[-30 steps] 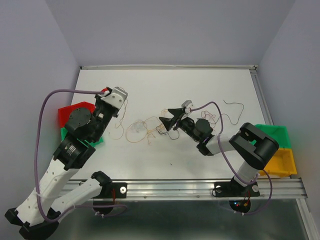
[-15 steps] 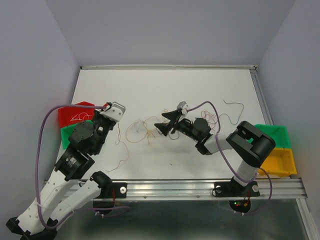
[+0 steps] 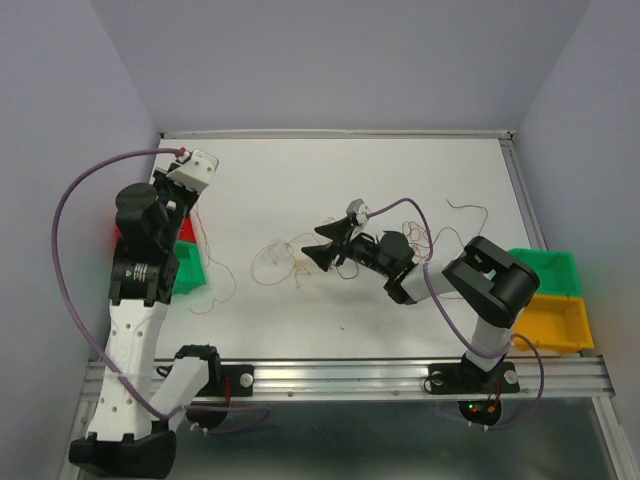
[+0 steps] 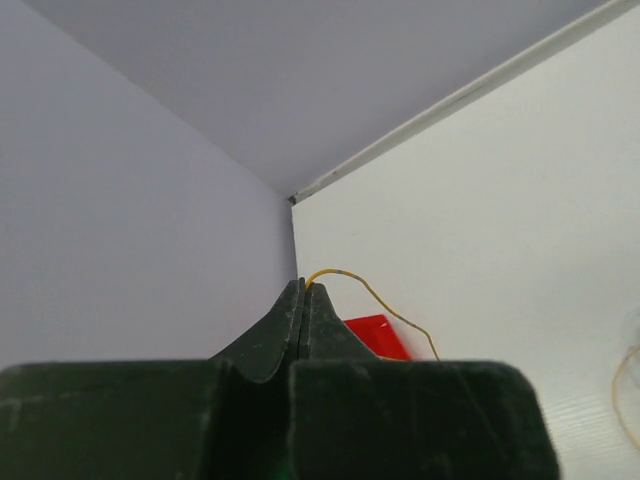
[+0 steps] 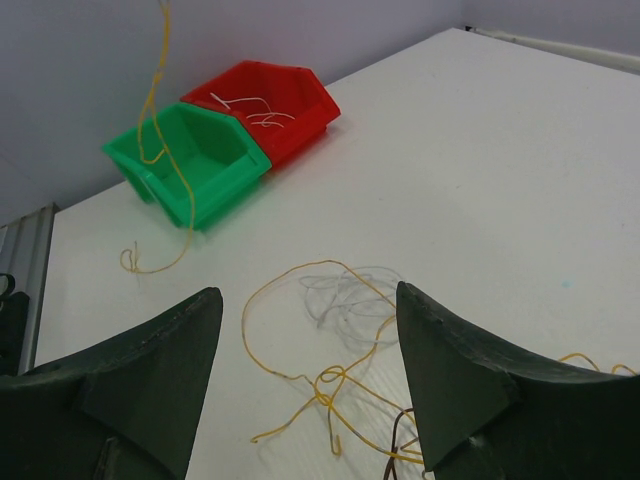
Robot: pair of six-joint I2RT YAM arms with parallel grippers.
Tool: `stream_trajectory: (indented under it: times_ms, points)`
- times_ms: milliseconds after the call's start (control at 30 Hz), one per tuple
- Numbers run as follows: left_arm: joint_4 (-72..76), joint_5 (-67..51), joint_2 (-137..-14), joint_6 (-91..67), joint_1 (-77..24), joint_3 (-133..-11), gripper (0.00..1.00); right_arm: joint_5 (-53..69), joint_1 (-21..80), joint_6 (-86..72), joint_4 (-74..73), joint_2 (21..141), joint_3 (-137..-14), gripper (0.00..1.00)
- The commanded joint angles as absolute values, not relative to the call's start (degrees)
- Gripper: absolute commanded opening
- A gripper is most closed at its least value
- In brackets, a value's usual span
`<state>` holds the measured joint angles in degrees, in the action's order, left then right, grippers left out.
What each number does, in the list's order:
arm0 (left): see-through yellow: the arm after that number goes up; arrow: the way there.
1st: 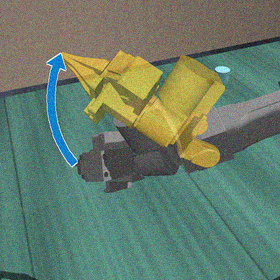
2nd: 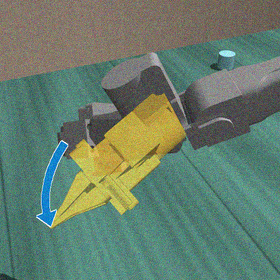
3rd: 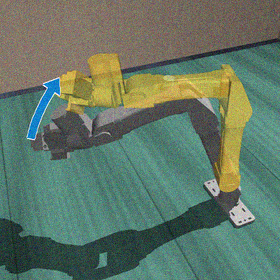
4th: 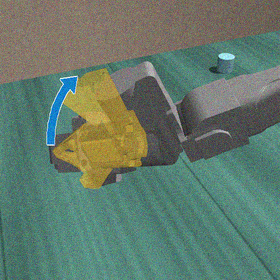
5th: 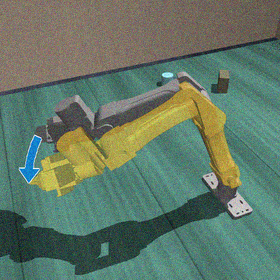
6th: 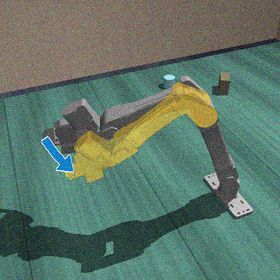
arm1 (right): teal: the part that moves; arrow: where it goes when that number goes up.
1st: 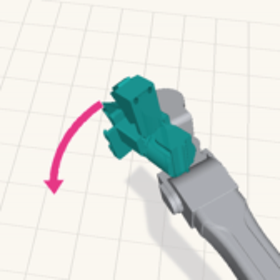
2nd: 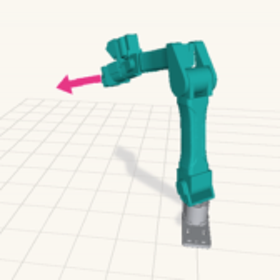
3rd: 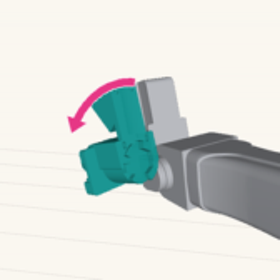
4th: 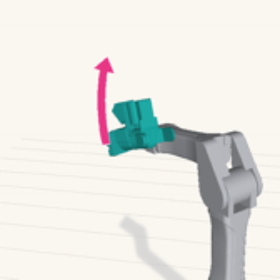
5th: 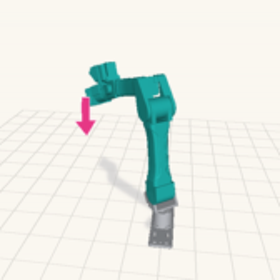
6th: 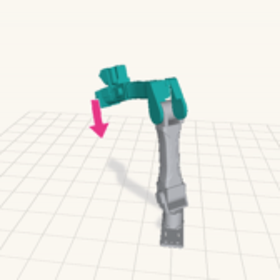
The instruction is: Untangle the cables
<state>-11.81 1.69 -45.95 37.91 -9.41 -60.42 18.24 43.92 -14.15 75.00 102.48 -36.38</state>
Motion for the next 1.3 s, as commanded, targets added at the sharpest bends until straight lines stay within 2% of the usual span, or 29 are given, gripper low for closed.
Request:
stream_trajectory:
  times_ms: [0, 133, 367, 667, 900, 1167, 1267]
  points:
    - [-9.5, -18.9, -49.7, 41.0, 4.5, -63.3, 0.00, 18.5, 43.9, -14.4, 87.7, 102.3, -38.7, 0.75]
    - [-8.4, -24.4, -50.4, 42.5, 10.8, -61.4, 0.00, 18.3, 43.9, -14.1, 87.7, 101.6, -38.1, 0.75]
    - [-12.3, -35.2, -52.6, 44.9, 23.5, -65.5, 0.00, 18.1, 43.9, -13.6, 87.7, 101.1, -37.2, 0.75]
    - [-14.5, -43.3, -58.0, 50.9, 36.1, -63.3, 0.00, 18.1, 43.9, -13.2, 87.5, 100.4, -36.5, 0.76]
    - [-20.7, -44.6, -62.1, 62.1, 37.5, -58.0, 0.00, 19.2, 43.9, -14.0, 87.5, 100.5, -36.9, 0.76]
    - [-27.3, -38.7, -58.6, 78.9, 37.4, -47.3, 0.00, 19.5, 43.9, -15.0, 87.5, 101.5, -38.0, 0.75]
    - [-29.4, -35.3, -60.4, 82.9, 37.6, -46.8, 0.00, 20.0, 43.9, -15.4, 87.5, 101.8, -38.3, 0.75]
